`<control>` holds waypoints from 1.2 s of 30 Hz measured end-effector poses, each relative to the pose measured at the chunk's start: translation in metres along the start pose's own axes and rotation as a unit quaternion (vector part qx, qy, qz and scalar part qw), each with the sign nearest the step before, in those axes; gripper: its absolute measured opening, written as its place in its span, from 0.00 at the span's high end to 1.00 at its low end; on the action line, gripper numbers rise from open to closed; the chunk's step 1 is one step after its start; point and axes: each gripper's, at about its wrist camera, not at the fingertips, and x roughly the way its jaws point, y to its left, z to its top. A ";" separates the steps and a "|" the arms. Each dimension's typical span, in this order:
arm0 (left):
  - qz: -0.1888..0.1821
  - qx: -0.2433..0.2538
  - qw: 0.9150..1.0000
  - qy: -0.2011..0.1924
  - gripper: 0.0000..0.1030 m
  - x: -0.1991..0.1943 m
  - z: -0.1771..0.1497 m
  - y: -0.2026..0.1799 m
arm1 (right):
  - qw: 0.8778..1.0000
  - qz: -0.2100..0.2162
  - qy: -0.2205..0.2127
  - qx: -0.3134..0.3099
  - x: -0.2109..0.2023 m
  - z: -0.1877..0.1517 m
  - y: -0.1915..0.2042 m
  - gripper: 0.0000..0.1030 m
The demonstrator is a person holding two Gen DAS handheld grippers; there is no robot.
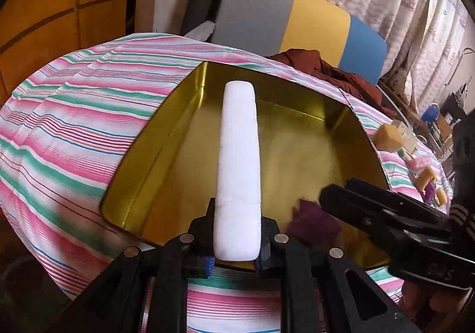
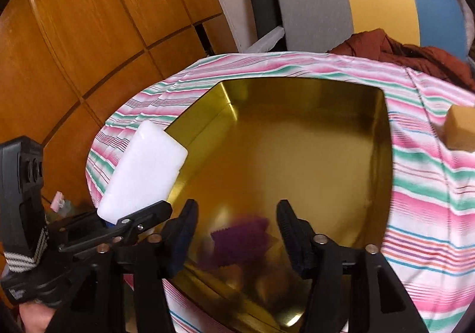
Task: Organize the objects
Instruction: 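Carry both items over the gold tray and open both tools to drop them, then return to the table and grasp another purple snack packet with right tool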
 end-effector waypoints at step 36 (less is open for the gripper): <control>-0.042 0.078 0.993 -0.080 0.42 -0.035 -0.011 -0.084 | 0.989 -0.078 -0.097 0.075 -0.093 -0.016 -0.079 0.20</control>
